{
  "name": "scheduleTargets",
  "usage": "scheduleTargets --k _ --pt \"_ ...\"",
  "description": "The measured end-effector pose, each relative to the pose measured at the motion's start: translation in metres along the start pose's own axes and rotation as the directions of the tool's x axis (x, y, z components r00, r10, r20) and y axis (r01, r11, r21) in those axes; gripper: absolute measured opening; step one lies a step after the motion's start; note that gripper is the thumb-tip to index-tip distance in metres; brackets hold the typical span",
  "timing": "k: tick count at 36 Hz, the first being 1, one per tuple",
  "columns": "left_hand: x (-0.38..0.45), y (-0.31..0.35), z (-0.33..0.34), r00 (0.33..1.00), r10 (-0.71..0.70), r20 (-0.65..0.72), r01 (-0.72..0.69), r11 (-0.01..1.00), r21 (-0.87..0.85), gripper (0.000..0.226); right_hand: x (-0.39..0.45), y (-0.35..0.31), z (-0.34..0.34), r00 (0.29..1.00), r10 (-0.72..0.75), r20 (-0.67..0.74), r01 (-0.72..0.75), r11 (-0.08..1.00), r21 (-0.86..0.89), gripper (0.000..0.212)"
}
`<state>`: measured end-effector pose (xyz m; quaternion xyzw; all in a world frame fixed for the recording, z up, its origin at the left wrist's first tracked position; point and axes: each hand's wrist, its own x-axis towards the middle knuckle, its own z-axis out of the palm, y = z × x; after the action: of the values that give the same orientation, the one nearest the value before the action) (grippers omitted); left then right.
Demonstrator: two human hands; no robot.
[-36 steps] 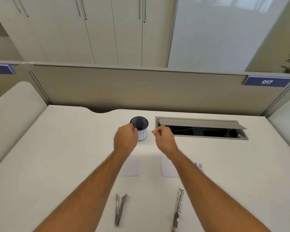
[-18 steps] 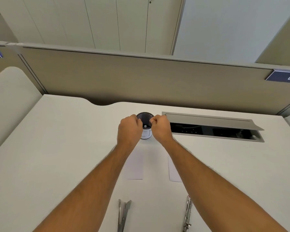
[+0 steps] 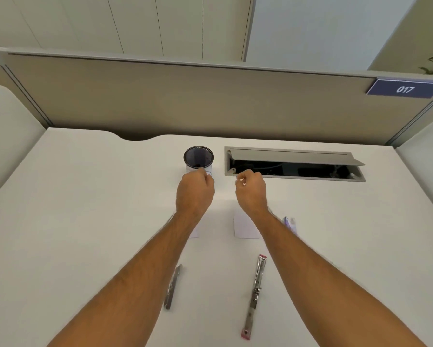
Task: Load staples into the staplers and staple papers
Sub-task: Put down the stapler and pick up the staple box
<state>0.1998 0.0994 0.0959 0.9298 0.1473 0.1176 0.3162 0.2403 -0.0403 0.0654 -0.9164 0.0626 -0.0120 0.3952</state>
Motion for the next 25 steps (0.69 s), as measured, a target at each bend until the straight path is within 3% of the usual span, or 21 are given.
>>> scheduleTargets --k 2,9,13,25 --pt "-0.014 0.006 0.002 1.0 0.01 0.021 -0.01 1.0 -0.004 0.029 -0.009 0.013 -0.012 0.999 0.05 -0.01 -0.05 0.998 -0.025 0.019" --pt "-0.063 0.014 0.01 0.995 0.042 0.092 -0.045 0.999 0.024 0.028 -0.041 0.073 -0.05 0.974 0.224 -0.035 -0.221 0.904 -0.366 0.04" --pt "-0.084 0.014 0.018 0.993 0.054 0.107 -0.058 0.998 0.03 0.028 -0.053 0.099 -0.061 0.95 0.313 -0.019 -0.293 0.865 -0.407 0.047" --pt "-0.131 0.017 0.043 0.986 0.061 0.155 -0.054 0.997 -0.047 0.026 -0.061 0.132 -0.076 0.982 0.186 0.019 -0.164 0.904 -0.396 0.038"
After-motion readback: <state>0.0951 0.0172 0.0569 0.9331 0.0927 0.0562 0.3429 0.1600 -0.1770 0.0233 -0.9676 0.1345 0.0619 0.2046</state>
